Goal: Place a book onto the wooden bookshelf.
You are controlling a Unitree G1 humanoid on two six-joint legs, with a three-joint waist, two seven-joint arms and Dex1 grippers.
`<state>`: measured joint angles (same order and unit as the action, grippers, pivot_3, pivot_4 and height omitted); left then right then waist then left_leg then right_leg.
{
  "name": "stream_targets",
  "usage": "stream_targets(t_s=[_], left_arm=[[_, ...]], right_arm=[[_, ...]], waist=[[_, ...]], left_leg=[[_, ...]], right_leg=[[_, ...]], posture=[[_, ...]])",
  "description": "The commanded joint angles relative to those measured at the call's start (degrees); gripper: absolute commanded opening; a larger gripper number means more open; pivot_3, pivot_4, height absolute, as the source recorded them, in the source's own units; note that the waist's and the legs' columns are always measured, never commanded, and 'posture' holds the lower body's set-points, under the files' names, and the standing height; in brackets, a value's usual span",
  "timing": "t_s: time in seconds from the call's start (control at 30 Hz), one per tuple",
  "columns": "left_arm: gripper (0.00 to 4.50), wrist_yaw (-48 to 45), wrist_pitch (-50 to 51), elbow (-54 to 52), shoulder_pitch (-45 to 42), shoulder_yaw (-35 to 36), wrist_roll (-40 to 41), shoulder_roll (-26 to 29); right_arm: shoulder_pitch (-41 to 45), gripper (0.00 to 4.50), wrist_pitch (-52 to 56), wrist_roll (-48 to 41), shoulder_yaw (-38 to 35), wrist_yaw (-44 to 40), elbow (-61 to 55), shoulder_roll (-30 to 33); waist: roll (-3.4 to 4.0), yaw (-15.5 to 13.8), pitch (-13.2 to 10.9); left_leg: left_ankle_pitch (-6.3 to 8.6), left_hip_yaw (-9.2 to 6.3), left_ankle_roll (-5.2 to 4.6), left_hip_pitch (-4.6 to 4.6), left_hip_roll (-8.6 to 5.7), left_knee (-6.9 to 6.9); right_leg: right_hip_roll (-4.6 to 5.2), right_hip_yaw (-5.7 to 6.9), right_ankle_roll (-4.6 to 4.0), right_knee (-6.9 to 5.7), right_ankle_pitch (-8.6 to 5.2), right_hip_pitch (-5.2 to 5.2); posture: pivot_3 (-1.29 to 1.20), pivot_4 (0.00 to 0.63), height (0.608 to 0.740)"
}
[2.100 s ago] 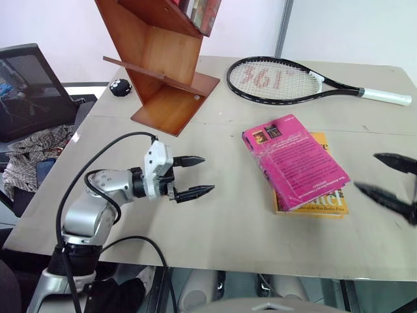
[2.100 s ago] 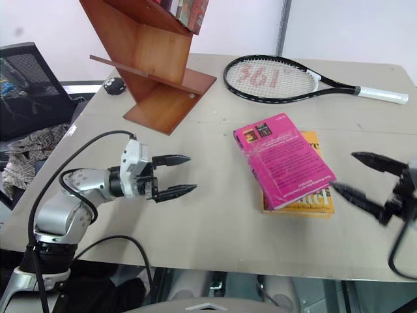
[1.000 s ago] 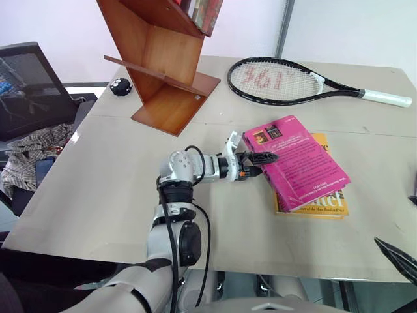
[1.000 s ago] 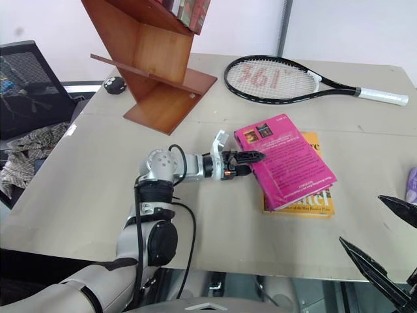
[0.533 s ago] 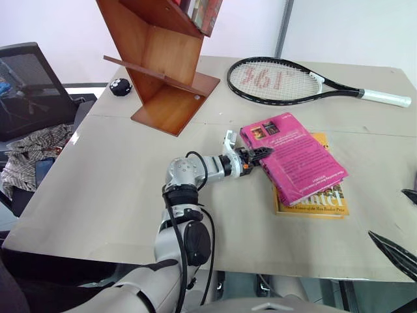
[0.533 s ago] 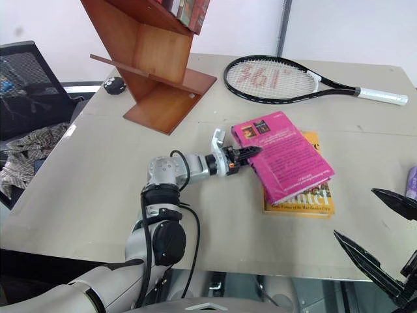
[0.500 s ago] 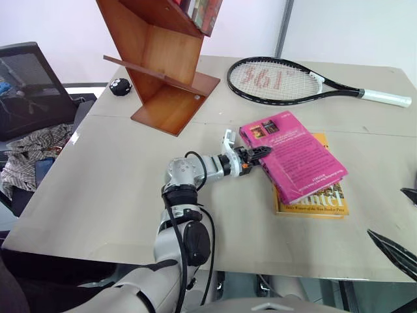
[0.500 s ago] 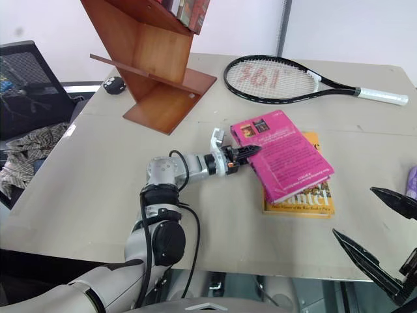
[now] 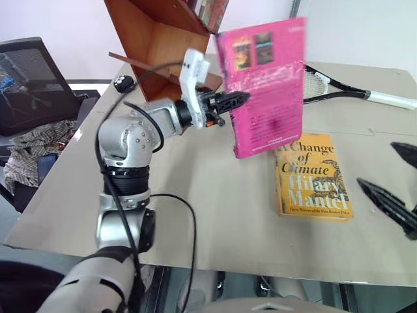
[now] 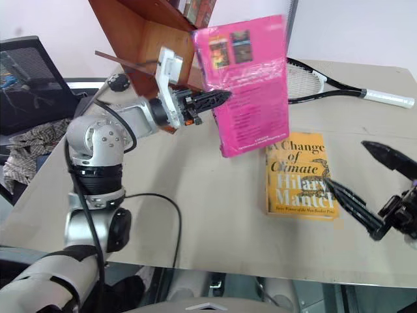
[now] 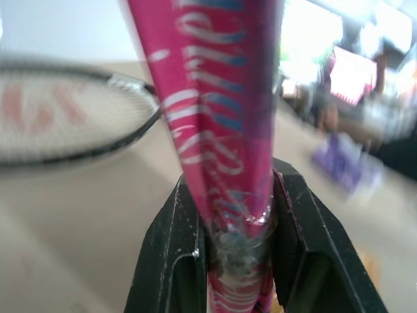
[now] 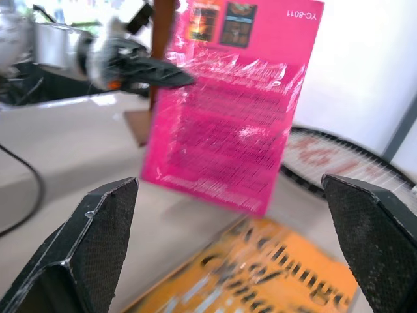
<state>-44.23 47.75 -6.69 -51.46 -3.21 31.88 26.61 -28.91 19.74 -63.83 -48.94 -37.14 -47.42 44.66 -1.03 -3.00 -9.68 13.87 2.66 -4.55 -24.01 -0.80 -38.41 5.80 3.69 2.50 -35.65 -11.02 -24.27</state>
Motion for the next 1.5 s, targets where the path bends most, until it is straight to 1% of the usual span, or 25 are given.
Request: stream_targets(t_s=[0.03, 0.07, 0.13, 0.17, 0.27, 0.37, 0.47, 0.53, 0.63, 0.67, 0.73, 0.87, 1.0, 1.1, 1.27, 1.33, 1.4, 1.47, 1.5], left_arm=[[0.63, -5.1, -27.0, -3.1, -2.9, -8.1, -17.3, 5.9], [0.63, -6.0, -35.2, -1.6, -4.3, -9.7, -22.2, 7.8], [0.63, -7.5, -45.5, 2.9, -7.7, -10.7, -27.3, 10.1], [0.63, -8.0, -48.8, 5.2, -9.0, -11.0, -28.8, 10.6], [0.63, -12.4, -59.2, 12.6, -14.1, -11.4, -34.1, 16.1], [0.63, -14.7, -61.7, 14.3, -17.1, -10.4, -36.7, 19.8], [0.63, -17.6, -61.2, 14.0, -17.3, -9.1, -37.9, 23.8], [0.63, -18.3, -63.7, 16.4, -17.3, -8.2, -39.0, 26.9], [0.63, -18.6, -72.6, 27.1, -22.1, -9.9, -44.9, 32.0], [0.63, -18.1, -75.5, 30.8, -23.4, -10.4, -46.1, 32.5], [0.63, -15.2, -81.8, 38.9, -25.0, -12.9, -51.3, 33.4], [0.63, -9.0, -86.7, 52.9, -29.3, -16.5, -59.3, 31.6], [0.63, -2.1, -87.6, 64.4, -33.1, -19.5, -64.8, 28.3], [0.63, 2.8, -88.1, 70.0, -33.9, -21.2, -67.2, 25.8], [0.63, 8.6, -86.6, 75.8, -33.9, -22.5, -69.3, 21.5], [0.63, 9.1, -86.5, 76.8, -34.3, -22.1, -68.9, 20.2], [0.63, 6.8, -86.4, 77.8, -34.3, -21.5, -68.0, 19.8], [1.66, 6.1, -86.8, 77.9, -34.4, -20.5, -66.8, 20.1], [1.99, 5.7, -87.6, 77.6, -34.5, -20.1, -66.2, 20.5]], right_arm=[[4.2, 4.5, -0.1, 1.2, 2.3, 0.2, 3.1, 0.8], [5.5, 4.5, 0.2, 1.1, 3.1, 0.1, 4.0, 1.0], [8.3, 4.5, 1.0, 0.9, 4.7, -0.8, 6.1, 1.7], [9.5, 4.5, 1.3, 1.0, 5.3, -1.1, 7.1, 2.0], [14.4, 4.5, 2.0, 2.0, 9.0, -2.9, 10.5, 3.2], [17.3, 4.5, 1.7, 3.7, 12.0, -5.2, 12.8, 2.8], [20.1, 4.5, 0.8, 5.8, 14.4, -6.8, 14.5, 1.9], [22.3, 4.5, 0.4, 7.1, 16.8, -6.5, 14.4, 0.9], [25.9, 4.5, 0.5, 8.1, 19.2, -8.3, 14.5, 1.2], [26.6, 4.5, 0.6, 8.2, 19.7, -8.8, 14.3, 1.3], [27.0, 4.5, 0.5, 8.4, 20.3, -9.4, 13.9, 0.5], [25.7, 4.5, 1.4, 6.1, 19.2, -7.6, 8.4, 0.0], [25.2, 4.5, 1.0, 6.3, 17.8, -4.7, 5.7, -0.4], [23.9, 4.5, 0.4, 6.0, 16.3, -3.5, 3.5, -0.9], [21.9, 4.5, 0.2, 3.4, 13.9, -0.8, -0.1, -2.0], [21.0, 4.5, 0.5, 2.5, 12.6, -0.5, -0.6, -1.5], [20.7, 4.5, 1.1, 0.5, 11.2, 0.8, -1.7, -0.6], [20.9, 4.5, 1.6, -1.5, 10.5, 2.4, -2.6, 0.6], [21.1, 4.5, 2.0, -2.3, 10.4, 3.4, -3.0, 1.4]], waist=[[0.03, 0.1, 0.0], [0.04, 0.2, 0.0], [0.06, 0.3, 0.0], [0.06, 0.4, 0.0], [0.08, 0.9, 0.0], [0.11, 0.7, 0.0], [0.11, 0.8, -0.1], [0.08, 0.8, -0.1], [0.06, 0.9, -0.2], [0.06, 0.9, -0.2], [0.05, 0.7, -0.2], [0.04, 0.0, -0.2], [-0.31, 0.0, -0.3], [-0.21, 0.3, -0.3], [-0.06, 0.1, -0.2], [0.07, -0.1, -0.1], [0.21, -0.3, 0.0], [0.28, -0.3, 0.1], [0.28, -0.2, 0.1]], left_leg=[[-0.05, 0.02, -0.11, 0.02, 0.0, 0.0], [-0.02, 0.03, -0.23, 0.03, 0.0, 0.0], [0.05, 0.03, -0.37, 0.04, 0.03, 0.01], [0.06, 0.03, -0.38, 0.04, 0.04, 0.01], [0.06, 0.07, -0.43, 0.04, 0.04, -0.01], [0.07, 0.07, -0.45, 0.07, 0.04, 0.0], [0.06, 0.06, -0.45, -0.01, 0.06, -0.02], [0.06, 0.07, -0.45, -0.02, 0.06, -0.04], [0.06, 0.11, -0.45, 0.0, 0.07, -0.07], [0.06, 0.12, -0.46, 0.0, 0.08, -0.08], [0.07, 0.11, -0.47, 0.03, 0.1, -0.09], [0.07, 0.07, -0.47, 0.05, 0.09, -0.15], [0.08, 0.03, -0.5, -0.07, 0.1, -0.31], [0.15, 0.09, -0.59, -0.12, 0.13, -0.45], [0.15, 0.07, -0.58, 0.18, 0.34, -0.45], [0.15, 0.09, -0.56, 0.25, 0.43, -0.47], [0.17, 0.14, -0.54, 0.22, 0.45, -0.47], [0.16, 0.17, -0.55, 0.19, 0.45, -0.48], [0.16, 0.18, -0.56, 0.19, 0.45, -0.48]], right_leg=[[0.0, -0.02, 0.0, 0.0, 0.0, 0.01], [0.0, -0.04, 0.0, 0.0, 0.0, 0.0], [-0.02, -0.03, -0.02, -0.01, 0.01, -0.01], [-0.02, -0.03, -0.04, -0.01, 0.03, -0.01], [0.0, -0.03, -0.04, -0.01, 0.03, -0.01], [-0.01, 0.04, 0.01, -0.02, 0.02, 0.0], [-0.14, 0.11, 0.04, -0.03, 0.03, -0.03], [-0.32, 0.15, 0.27, -0.03, 0.1, -0.02], [-0.49, 0.21, 0.32, -0.06, 0.11, -0.03], [-0.55, 0.22, 0.34, -0.08, 0.1, -0.03], [-0.61, 0.23, 0.51, -0.11, -0.01, -0.02], [-0.58, 0.27, 0.52, -0.19, -0.01, 0.03], [-0.59, 0.33, 0.55, -0.19, -0.01, 0.01], [-0.53, 0.33, 0.57, -0.21, 0.0, 0.0], [-0.31, 0.48, 0.59, -0.31, 0.0, 0.23], [-0.15, 0.72, 0.51, -0.31, -0.04, 0.36], [0.09, 0.88, 0.36, -0.31, -0.13, 0.43], [0.15, 1.03, 0.35, -0.3, -0.14, 0.46], [0.16, 1.04, 0.35, -0.3, -0.14, 0.46]], posture=[[0.0, 0.15, 0.717], [0.0, 0.15, 0.717], [0.0, 0.15, 0.717], [0.0, 0.15, 0.717], [0.0, 0.15, 0.717], [0.0, 0.15, 0.717], [0.0, 0.15, 0.717], [0.0, 0.15, 0.717], [0.0, 0.15, 0.717], [0.0, 0.15, 0.717], [0.0, 0.15, 0.717], [0.0, 0.15, 0.717], [0.0, 0.15, 0.717], [0.0, 0.15, 0.717], [0.0, 0.15, 0.717], [0.0, 0.15, 0.717], [0.0, 0.15, 0.717], [0.0, 0.15, 0.717], [0.0, 0.15, 0.717]])
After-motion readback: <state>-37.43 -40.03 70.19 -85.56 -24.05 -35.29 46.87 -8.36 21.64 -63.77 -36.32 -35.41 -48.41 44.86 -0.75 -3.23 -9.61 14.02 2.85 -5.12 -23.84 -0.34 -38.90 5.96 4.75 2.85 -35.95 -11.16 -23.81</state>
